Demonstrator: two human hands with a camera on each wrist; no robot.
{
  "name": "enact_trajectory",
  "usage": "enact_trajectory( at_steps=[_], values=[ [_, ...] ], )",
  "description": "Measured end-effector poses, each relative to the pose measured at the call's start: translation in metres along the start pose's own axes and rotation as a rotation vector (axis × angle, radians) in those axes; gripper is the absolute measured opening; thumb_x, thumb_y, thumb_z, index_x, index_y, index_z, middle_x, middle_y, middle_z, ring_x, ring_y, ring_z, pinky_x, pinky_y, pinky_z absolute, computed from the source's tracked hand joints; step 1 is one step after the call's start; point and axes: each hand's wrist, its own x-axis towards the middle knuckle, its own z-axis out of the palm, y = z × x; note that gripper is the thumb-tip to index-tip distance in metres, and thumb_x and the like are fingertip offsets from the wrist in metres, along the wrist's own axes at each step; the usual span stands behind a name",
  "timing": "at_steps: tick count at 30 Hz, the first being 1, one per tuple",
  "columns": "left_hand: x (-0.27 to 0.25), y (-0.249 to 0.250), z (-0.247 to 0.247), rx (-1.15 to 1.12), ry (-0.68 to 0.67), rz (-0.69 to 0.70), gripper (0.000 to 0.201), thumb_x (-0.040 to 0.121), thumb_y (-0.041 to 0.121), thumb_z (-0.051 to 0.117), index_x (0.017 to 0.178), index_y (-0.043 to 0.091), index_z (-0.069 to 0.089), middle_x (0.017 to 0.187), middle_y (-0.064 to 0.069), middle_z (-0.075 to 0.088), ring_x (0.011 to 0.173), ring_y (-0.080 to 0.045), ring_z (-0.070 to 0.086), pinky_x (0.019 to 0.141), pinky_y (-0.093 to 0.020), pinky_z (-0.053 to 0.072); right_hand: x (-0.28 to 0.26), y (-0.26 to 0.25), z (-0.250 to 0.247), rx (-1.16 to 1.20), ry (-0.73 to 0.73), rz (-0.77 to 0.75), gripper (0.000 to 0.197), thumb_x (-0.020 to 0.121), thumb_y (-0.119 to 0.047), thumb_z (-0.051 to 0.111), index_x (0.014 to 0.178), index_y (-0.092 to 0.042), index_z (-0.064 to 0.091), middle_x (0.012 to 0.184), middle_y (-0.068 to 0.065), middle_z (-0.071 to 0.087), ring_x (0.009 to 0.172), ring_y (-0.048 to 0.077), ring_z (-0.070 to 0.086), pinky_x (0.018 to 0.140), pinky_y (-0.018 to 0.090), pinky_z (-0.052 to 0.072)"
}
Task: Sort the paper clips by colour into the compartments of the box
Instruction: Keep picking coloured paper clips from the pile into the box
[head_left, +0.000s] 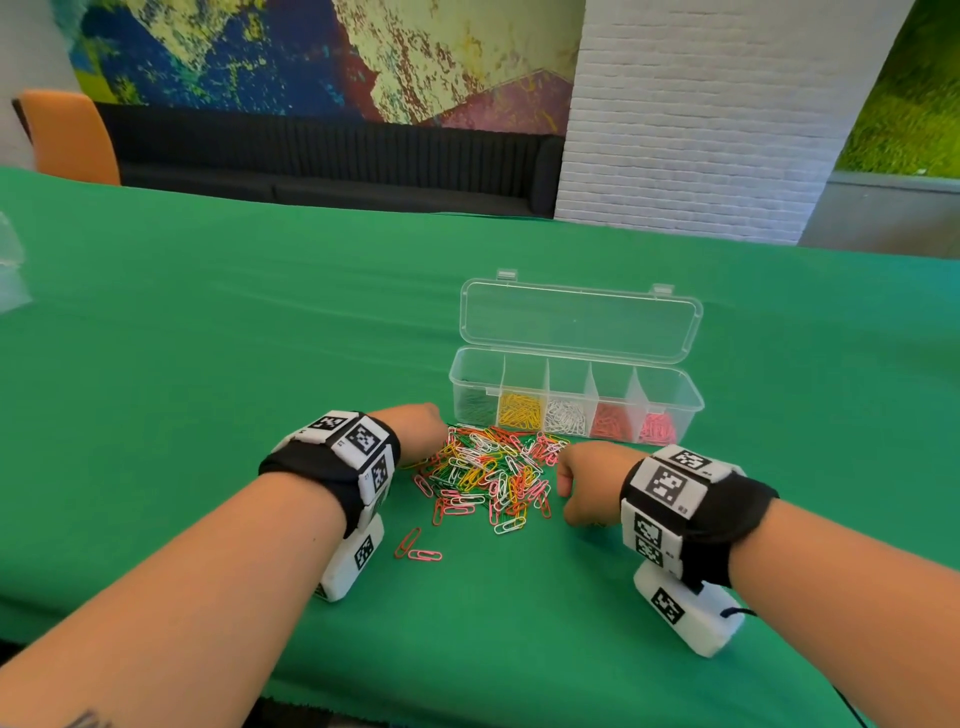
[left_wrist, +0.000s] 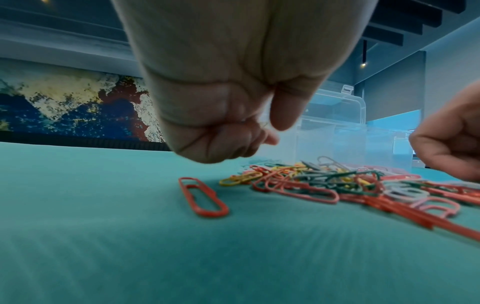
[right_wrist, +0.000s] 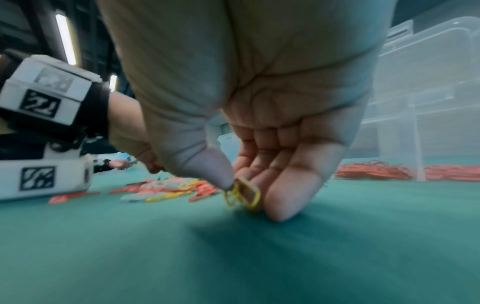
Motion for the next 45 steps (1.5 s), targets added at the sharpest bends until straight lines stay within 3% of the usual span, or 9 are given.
enact_trajectory(
  at_steps=[3, 7, 15, 19, 23, 27, 31, 37, 45],
  values=[
    [0.006, 0.001, 0.001, 0.025, 0.007, 0.007, 0.015, 0.098, 0.003, 0.031, 0.101, 0.004, 0.046, 0.127, -0.020, 0.047, 0.093, -0.024, 0.044, 0.094, -0.031, 0.039, 0.006, 0.012, -0.009, 0.239, 0.074, 0.057, 0.006, 0.089, -0.008, 0.050, 0.085, -0.013, 0.053, 0.078, 0.000, 0.057, 0.061, 0.010, 0.057, 0.047, 0.015, 0.043],
    [0.010, -0.007, 0.001, -0.057, 0.065, -0.096, 0.033, 0.096, 0.016, 0.035, 0.125, 0.004, 0.046, 0.125, -0.014, 0.053, 0.110, -0.027, 0.053, 0.086, -0.030, 0.041, 0.011, 0.025, -0.027, 0.392, 0.112, 0.118, 0.023, 0.093, -0.007, 0.042, 0.073, -0.014, 0.050, 0.062, 0.001, 0.055, 0.040, 0.004, 0.051, 0.044, 0.015, 0.042],
    [0.006, -0.009, 0.004, 0.153, -0.057, -0.159, 0.019, 0.090, 0.023, 0.047, 0.099, 0.011, 0.058, 0.087, -0.004, 0.055, 0.082, -0.020, 0.053, 0.068, -0.026, 0.044, 0.020, 0.012, -0.038, 0.315, 0.013, -0.017, 0.033, 0.096, -0.007, 0.037, 0.067, -0.021, 0.041, 0.066, -0.005, 0.039, 0.056, 0.005, 0.034, 0.051, 0.014, 0.029],
    [0.004, -0.010, 0.002, 0.141, -0.052, -0.196, 0.020, 0.090, 0.027, 0.052, 0.075, 0.013, 0.052, 0.072, 0.000, 0.049, 0.076, -0.019, 0.051, 0.062, -0.023, 0.043, 0.022, -0.004, -0.027, 0.229, 0.100, -0.215, 0.011, 0.094, -0.024, 0.047, 0.090, -0.027, 0.057, 0.079, -0.015, 0.046, 0.064, -0.001, 0.043, 0.060, 0.016, 0.038],
    [0.005, -0.010, 0.003, 0.126, -0.032, -0.205, 0.030, 0.091, 0.030, 0.050, 0.066, 0.015, 0.046, 0.067, 0.000, 0.046, 0.071, -0.018, 0.049, 0.059, -0.024, 0.040, 0.031, -0.022, -0.021, 0.044, 0.097, -0.332, 0.022, 0.093, -0.029, 0.052, 0.114, -0.030, 0.059, 0.078, -0.019, 0.041, 0.082, 0.011, 0.049, 0.074, 0.025, 0.041],
    [0.007, -0.010, 0.003, 0.054, -0.007, -0.180, 0.026, 0.091, 0.030, 0.049, 0.070, 0.014, 0.050, 0.075, -0.003, 0.054, 0.066, -0.016, 0.050, 0.056, -0.024, 0.040, 0.043, -0.031, -0.018, -0.027, 0.089, -0.324, 0.017, 0.091, -0.026, 0.056, 0.106, -0.025, 0.062, 0.123, -0.002, 0.059, 0.096, 0.016, 0.057, 0.083, 0.027, 0.047],
    [0.007, -0.008, 0.001, -0.063, 0.046, -0.116, 0.031, 0.095, 0.027, 0.040, 0.114, 0.007, 0.053, 0.116, -0.012, 0.057, 0.105, -0.026, 0.055, 0.082, -0.030, 0.043, 0.048, -0.032, -0.018, -0.033, 0.074, -0.320, 0.015, 0.091, -0.021, 0.055, 0.104, -0.018, 0.062, 0.109, 0.001, 0.063, 0.084, 0.015, 0.052, 0.074, 0.024, 0.041],
    [0.006, -0.005, -0.001, -0.260, 0.141, 0.017, 0.020, 0.090, 0.016, 0.042, 0.072, 0.018, 0.034, 0.071, -0.001, 0.040, 0.062, -0.015, 0.035, 0.055, -0.028, 0.029, 0.047, -0.032, -0.017, -0.047, 0.093, -0.345, 0.011, 0.088, -0.020, 0.057, 0.098, -0.024, 0.060, 0.071, -0.013, 0.044, 0.071, 0.013, 0.048, 0.066, 0.024, 0.039],
    [-0.001, -0.001, 0.002, -0.380, 0.039, 0.100, 0.011, 0.090, 0.011, 0.039, 0.094, 0.018, 0.048, 0.073, 0.000, 0.054, 0.061, -0.014, 0.051, 0.060, -0.026, 0.045, 0.042, -0.023, -0.018, 0.009, 0.076, -0.311, 0.011, 0.087, -0.015, 0.049, 0.076, -0.017, 0.050, 0.069, -0.005, 0.044, 0.061, 0.009, 0.041, 0.055, 0.017, 0.037]
  ],
)
